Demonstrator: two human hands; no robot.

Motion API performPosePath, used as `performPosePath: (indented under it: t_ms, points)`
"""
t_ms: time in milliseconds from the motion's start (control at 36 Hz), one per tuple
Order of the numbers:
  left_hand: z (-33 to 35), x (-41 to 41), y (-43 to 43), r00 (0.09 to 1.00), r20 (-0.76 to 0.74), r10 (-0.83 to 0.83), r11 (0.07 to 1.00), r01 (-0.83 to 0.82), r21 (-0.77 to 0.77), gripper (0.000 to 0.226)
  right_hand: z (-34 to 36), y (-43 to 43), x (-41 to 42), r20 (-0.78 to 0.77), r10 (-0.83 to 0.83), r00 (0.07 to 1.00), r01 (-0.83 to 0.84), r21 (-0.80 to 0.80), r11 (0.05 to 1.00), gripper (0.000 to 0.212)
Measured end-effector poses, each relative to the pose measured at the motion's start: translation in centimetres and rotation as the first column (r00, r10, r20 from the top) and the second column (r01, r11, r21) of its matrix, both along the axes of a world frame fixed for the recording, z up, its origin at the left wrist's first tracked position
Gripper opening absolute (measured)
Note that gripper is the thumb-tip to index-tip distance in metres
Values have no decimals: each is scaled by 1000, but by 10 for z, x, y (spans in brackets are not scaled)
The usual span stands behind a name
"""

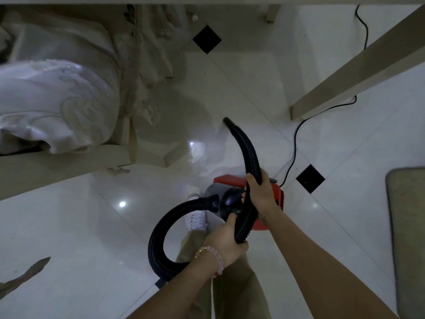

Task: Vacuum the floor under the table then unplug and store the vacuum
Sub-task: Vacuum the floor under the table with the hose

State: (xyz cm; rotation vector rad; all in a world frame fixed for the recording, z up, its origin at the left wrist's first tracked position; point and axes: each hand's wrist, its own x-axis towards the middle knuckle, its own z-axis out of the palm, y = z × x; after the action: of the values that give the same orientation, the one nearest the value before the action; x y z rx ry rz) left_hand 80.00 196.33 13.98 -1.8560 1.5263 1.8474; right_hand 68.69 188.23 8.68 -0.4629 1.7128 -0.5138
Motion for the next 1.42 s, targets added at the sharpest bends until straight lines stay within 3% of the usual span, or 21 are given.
performPosePath:
  t_ms: [139, 361, 556, 833, 1167, 1333, 1417]
  points:
    - [1, -4, 4, 1000, -16, 23, 1000, -23, 7, 45, 5, -4, -3, 61, 115, 991, -114, -19, 993, 31]
    - [-5, -13, 8, 999, -10, 49, 999, -49, -2, 44, 8, -6, -5, 73, 168, 983, -161, -102, 982, 30]
    - [-6, -11, 10, 1000, 0, 29, 1000, -29, -10, 48, 11, 1, -8, 143, 121, 982, -100, -144, 984, 31]
    - [-7, -12, 2, 1000, 10, -11, 1000, 11, 14, 45, 4, -1, -12, 83, -43, 996, 39, 47, 998, 24]
    - [-4, -18, 6, 1000, 21, 3, 1000, -3, 3, 46, 6, 0, -15, 117, -8, 993, 7, 15, 1000, 24]
    - [1, -21, 17, 1000, -16, -13, 1000, 13, -2, 42, 7, 5, -26, 202, 100, 974, -120, 93, 988, 29]
    - [1, -22, 18, 1000, -8, 11, 1000, -11, -8, 42, 4, 4, -24, 167, 126, 978, -142, 92, 986, 33]
